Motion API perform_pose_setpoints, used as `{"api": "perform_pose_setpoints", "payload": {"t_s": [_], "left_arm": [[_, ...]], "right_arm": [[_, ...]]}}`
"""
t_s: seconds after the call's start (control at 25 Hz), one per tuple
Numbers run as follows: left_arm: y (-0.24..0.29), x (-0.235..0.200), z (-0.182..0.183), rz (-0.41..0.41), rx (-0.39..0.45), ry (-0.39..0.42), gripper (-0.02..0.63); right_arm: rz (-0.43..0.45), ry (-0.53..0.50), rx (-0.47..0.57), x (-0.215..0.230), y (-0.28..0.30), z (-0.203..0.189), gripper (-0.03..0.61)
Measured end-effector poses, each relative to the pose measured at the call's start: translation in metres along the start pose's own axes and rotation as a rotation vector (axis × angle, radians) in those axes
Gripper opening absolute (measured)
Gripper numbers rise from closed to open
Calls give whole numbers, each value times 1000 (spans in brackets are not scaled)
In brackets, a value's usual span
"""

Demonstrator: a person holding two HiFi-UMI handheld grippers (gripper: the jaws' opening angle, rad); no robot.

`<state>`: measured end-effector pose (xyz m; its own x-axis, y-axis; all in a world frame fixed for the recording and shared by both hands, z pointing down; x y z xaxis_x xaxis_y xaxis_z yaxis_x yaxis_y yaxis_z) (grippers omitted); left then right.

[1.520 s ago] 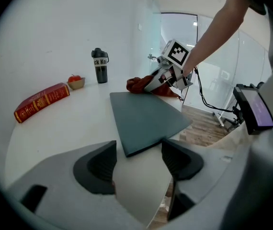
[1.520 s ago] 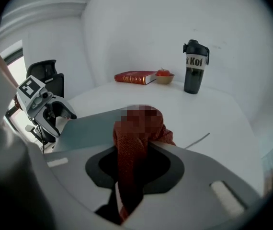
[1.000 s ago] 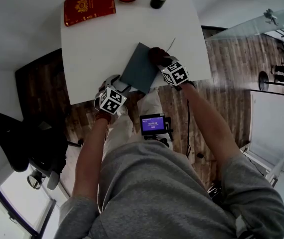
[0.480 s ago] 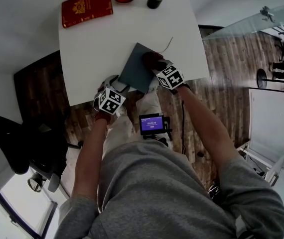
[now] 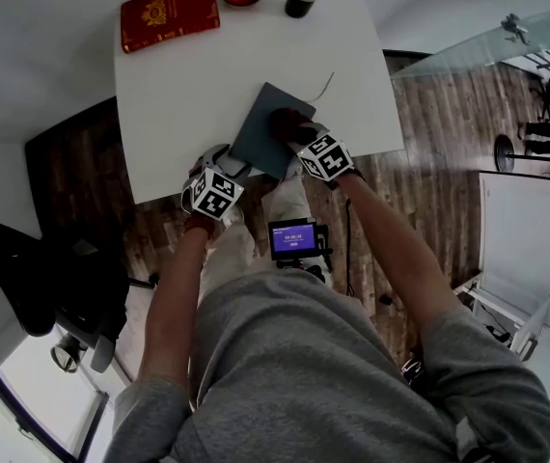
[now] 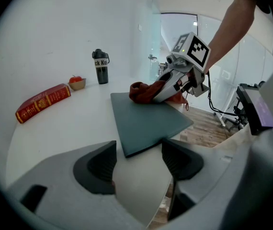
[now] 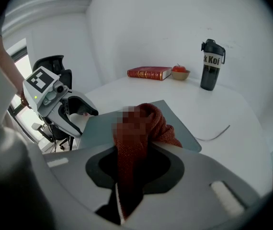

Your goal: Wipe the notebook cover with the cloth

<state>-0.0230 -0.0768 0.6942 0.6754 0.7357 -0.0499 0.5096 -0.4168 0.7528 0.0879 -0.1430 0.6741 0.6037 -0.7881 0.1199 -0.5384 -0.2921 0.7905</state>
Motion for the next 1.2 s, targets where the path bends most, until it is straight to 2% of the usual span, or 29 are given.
{"api": "perform_pose_setpoints", "payload": {"t_s": [1.2], "left_arm": [[-1,0,1,3,6,3,291]], "right_arm": [[69,-10,-2,-59,0,-10,83]]}}
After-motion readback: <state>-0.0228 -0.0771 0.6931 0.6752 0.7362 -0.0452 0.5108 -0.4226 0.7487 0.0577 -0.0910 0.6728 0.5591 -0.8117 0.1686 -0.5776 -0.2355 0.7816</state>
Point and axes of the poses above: the fingertips, and each gripper's own axes: y forward along the fingers, x to its right, z out of its top, the point moved 1 cm from there along -y, backward along the fingers, and after that the axes turned 3 degrees about -x, right-handed, at the moved point
